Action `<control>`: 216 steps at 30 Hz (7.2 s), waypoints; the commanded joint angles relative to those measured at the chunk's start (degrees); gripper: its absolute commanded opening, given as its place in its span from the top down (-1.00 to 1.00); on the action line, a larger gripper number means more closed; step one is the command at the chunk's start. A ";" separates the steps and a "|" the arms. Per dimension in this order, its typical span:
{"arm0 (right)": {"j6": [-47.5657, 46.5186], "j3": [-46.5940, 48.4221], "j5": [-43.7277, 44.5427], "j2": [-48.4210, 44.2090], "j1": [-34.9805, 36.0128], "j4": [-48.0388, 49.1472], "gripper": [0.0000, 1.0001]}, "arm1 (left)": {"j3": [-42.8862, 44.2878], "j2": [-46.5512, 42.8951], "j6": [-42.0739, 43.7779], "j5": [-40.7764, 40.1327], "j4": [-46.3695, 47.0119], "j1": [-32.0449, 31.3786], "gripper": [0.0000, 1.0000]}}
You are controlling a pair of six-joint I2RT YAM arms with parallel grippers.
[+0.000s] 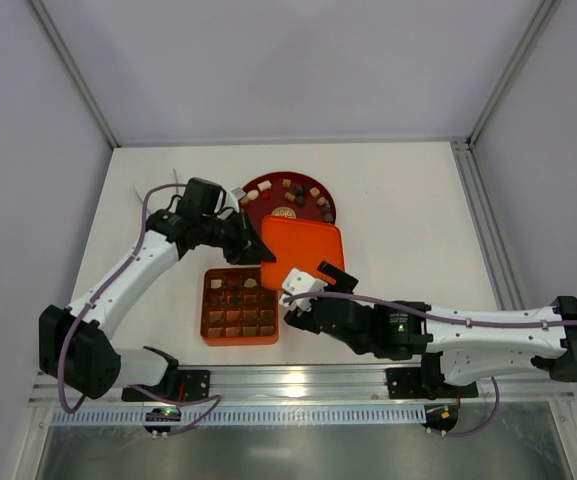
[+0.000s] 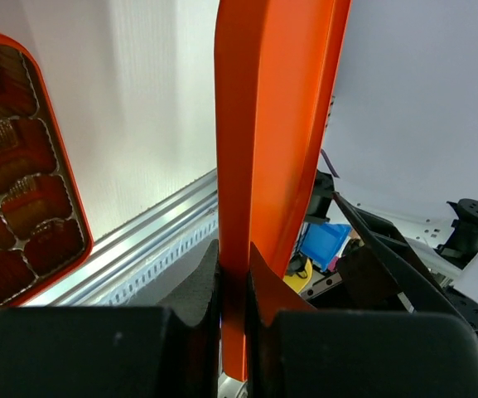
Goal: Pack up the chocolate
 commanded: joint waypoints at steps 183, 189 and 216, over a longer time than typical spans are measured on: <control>63.52 -33.08 -82.01 17.96 -54.79 61.22 -0.15 | -29.86 -8.09 -18.78 -33.75 12.68 2.76 0.99; 62.29 -33.52 -82.27 16.38 -56.29 58.67 -0.16 | -29.68 -7.91 -18.61 -33.66 12.59 2.84 0.99; 58.60 -34.31 -81.84 7.86 -59.98 47.68 -0.17 | -28.81 -7.82 -17.99 -33.22 12.42 2.84 0.94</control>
